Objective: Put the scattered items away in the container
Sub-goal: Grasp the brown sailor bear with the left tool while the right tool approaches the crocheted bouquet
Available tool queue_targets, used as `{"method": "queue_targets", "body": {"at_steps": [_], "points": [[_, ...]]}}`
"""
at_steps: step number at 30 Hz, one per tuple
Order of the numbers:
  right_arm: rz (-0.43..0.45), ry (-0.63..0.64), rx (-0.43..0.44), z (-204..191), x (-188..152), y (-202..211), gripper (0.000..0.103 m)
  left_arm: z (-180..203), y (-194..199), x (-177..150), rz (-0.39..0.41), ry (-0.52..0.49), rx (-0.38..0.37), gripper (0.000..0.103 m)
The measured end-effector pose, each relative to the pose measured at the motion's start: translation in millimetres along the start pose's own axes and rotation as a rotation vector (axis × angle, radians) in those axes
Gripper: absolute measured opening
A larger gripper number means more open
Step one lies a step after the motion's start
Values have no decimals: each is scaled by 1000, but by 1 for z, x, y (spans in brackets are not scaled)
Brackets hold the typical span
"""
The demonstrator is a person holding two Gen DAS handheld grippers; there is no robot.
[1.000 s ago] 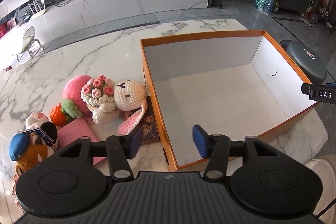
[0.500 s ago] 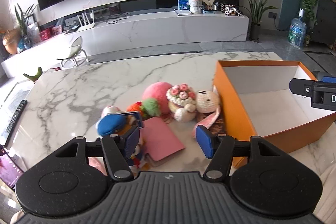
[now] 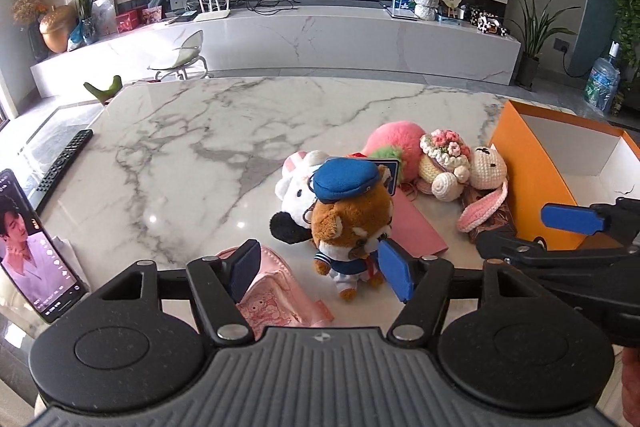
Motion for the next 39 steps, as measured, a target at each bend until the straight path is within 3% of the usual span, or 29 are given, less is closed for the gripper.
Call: {"method": "queue_targets", "body": {"at_steps": [10, 15, 25, 29, 39], "points": [[-61, 57, -34, 7, 6, -39, 70, 3, -54, 6, -34, -13, -19, 86], [-82, 65, -58, 12, 17, -65, 66, 2, -68, 18, -35, 34, -75, 88], [-64, 117, -61, 27, 52, -96, 67, 17, -79, 30, 0, -28, -115, 88], [-56, 158, -58, 30, 67, -107, 67, 20, -88, 30, -25, -39, -108, 88], [-120, 165, -33, 31, 73, -142, 73, 25, -102, 41, -106, -59, -79, 69]]}}
Point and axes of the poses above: each gripper's, at about its wrist camera, not at the fingertips, and y roughly against the way its jaws point, z to its right, x to its top, the point moved 1 cm from there along -y, roughly the way its jaws point, and after that the axes turned 2 degrees about -z, right-handed, at the moved point
